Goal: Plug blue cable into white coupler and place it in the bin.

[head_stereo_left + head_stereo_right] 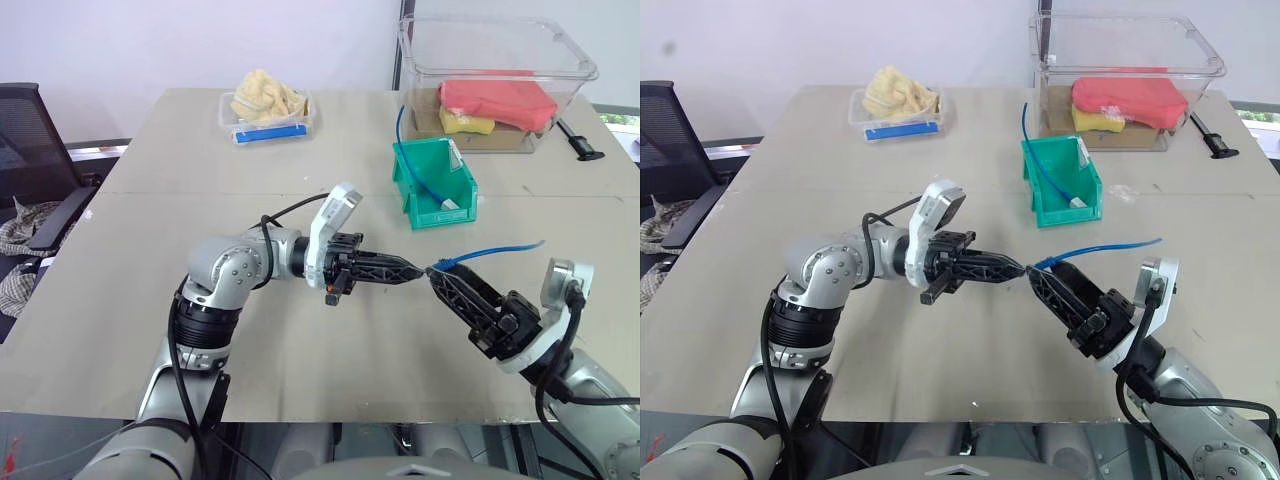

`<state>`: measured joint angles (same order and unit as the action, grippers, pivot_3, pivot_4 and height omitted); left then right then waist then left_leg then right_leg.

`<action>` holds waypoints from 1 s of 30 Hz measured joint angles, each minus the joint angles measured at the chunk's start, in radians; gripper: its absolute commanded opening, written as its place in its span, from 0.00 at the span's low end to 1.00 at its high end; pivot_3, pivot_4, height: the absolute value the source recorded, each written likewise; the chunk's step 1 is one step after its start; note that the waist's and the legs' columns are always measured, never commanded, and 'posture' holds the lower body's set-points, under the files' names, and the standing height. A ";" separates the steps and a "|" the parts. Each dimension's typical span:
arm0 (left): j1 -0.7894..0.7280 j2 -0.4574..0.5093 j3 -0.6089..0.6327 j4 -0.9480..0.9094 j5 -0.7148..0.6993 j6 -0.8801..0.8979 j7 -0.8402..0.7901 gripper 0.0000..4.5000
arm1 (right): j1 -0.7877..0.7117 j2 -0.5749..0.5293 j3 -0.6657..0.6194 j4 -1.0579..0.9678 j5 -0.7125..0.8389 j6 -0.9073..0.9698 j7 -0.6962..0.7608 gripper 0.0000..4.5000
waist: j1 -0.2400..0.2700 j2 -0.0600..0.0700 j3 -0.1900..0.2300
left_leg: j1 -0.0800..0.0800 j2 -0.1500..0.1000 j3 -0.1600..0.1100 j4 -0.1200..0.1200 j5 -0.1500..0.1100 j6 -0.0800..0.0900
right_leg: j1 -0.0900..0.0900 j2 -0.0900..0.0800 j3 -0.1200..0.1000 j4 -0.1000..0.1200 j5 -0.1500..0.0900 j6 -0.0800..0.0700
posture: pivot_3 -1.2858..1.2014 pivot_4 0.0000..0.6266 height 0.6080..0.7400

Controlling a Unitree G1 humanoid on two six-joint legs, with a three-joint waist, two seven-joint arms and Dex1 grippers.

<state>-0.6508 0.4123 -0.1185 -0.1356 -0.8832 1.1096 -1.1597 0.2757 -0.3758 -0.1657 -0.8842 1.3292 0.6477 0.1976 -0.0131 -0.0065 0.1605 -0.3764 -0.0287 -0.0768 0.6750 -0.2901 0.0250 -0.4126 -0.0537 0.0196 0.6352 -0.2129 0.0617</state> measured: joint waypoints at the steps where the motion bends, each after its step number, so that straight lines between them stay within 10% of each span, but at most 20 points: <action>1: 0.000 0.003 0.002 0.000 -0.011 0.009 0.005 0.00 | 0.000 -0.006 0.004 0.000 0.006 -0.005 -0.002 0.60 | 0.000 0.000 0.000 | 0.000 0.000 0.000 0.000 0.000 0.000 | 0.000 0.000 0.000 0.000 0.000 0.000 | 0.52 0.24 1.00; 12: 0.000 0.030 0.002 0.000 -0.043 0.023 0.007 0.00 | 0.001 -0.047 0.022 0.010 0.044 -0.049 -0.009 0.60 | 0.000 0.000 0.000 | 0.000 0.000 0.000 0.000 0.000 0.000 | 0.000 0.000 0.000 0.000 0.000 0.000 | 0.52 0.24 1.00; 19: 0.001 0.036 -0.001 0.000 -0.043 0.022 0.011 0.00 | 0.002 -0.058 0.043 0.008 0.075 -0.069 -0.002 0.01 | 0.000 0.000 0.000 | 0.000 0.000 0.000 0.000 0.000 0.000 | 0.000 0.000 0.000 0.000 0.000 0.000 | 0.52 0.24 1.00; 24: 0.014 0.040 -0.009 -0.011 -0.032 -0.016 0.006 0.00 | 0.002 -0.077 0.049 0.010 0.093 -0.083 0.002 0.00 | 0.000 0.000 0.000 | 0.000 0.000 0.000 0.000 0.000 0.000 | 0.000 0.000 0.000 0.000 0.000 0.000 | 0.52 0.24 1.00; 30: 0.040 0.058 -0.006 -0.018 0.022 -0.099 0.030 0.60 | -0.002 -0.091 0.052 0.028 0.078 -0.088 0.007 0.00 | 0.001 0.000 0.000 | 0.000 0.000 0.000 0.000 0.000 0.000 | 0.000 0.000 0.000 0.000 0.000 0.000 | 0.52 0.24 1.00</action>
<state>-0.6105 0.4701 -0.1245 -0.1534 -0.8613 1.0107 -1.1299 0.2740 -0.4663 -0.1134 -0.8566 1.4069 0.5595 0.2047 -0.0116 -0.0066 0.1606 -0.3764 -0.0286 -0.0766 0.6750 -0.2901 0.0250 -0.4129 -0.0538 0.0201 0.6351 -0.2130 0.0616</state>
